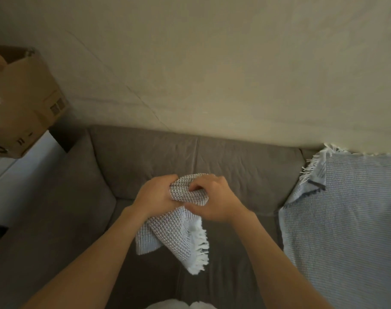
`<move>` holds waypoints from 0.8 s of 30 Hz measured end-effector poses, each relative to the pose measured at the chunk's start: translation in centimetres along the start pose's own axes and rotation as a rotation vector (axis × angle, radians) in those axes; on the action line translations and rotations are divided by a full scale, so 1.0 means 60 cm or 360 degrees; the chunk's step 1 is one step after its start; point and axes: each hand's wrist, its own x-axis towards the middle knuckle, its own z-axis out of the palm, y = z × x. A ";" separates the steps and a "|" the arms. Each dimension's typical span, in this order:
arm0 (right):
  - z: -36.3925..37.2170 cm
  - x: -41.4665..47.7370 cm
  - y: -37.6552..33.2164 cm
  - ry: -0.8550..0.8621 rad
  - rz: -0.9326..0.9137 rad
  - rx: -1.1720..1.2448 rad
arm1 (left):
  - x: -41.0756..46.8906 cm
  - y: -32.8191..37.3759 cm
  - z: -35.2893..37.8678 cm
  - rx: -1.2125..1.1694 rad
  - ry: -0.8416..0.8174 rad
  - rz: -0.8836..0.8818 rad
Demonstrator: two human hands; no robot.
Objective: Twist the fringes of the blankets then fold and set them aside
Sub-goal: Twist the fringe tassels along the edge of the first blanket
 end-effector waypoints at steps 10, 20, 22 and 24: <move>-0.015 0.028 -0.005 -0.0544 0.0019 -0.0798 | -0.006 -0.034 -0.006 0.0119 0.0017 -0.0045; -0.018 0.031 0.019 -0.0632 0.0246 -0.0550 | -0.013 -0.013 0.006 0.0266 0.0199 0.0084; -0.024 0.032 0.020 -0.0603 0.0176 -0.0420 | -0.016 -0.008 -0.001 0.0206 0.0139 0.0087; -0.035 0.035 0.017 -0.0562 0.0102 -0.0324 | -0.022 -0.009 -0.006 0.0161 0.0084 0.0116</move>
